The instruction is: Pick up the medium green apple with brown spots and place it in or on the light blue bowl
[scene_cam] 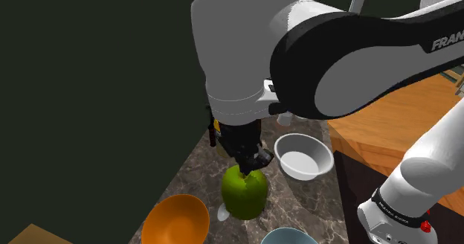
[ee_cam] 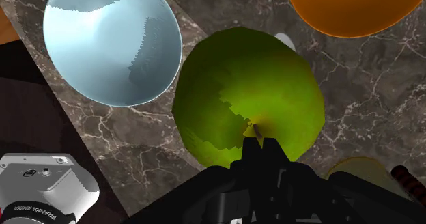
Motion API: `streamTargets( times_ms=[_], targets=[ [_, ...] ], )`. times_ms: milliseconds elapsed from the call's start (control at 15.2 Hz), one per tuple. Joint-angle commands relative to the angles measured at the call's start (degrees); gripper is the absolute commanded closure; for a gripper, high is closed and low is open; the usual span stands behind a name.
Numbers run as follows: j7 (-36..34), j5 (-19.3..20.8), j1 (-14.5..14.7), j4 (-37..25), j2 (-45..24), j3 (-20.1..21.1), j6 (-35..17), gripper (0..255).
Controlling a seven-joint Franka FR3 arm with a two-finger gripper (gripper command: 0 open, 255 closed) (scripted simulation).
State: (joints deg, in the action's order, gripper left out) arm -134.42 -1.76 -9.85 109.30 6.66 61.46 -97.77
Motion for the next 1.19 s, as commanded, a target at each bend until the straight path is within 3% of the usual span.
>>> streamTargets(
  times_ms=[0,264,594,660,1122],
  targets=[
    [2.8,-6.2,1.3,2.7,7.4,-2.1,1.3,255],
    [4.5,-13.0,7.1,7.1,17.0,-6.9,4.0,255],
    [4.0,-18.8,13.9,11.0,26.3,-10.8,8.4,255],
    [3.2,-20.5,16.2,12.0,29.4,-11.9,10.3,255],
    [3.4,-21.8,16.6,17.1,29.6,-10.0,5.2,255]
  ],
)
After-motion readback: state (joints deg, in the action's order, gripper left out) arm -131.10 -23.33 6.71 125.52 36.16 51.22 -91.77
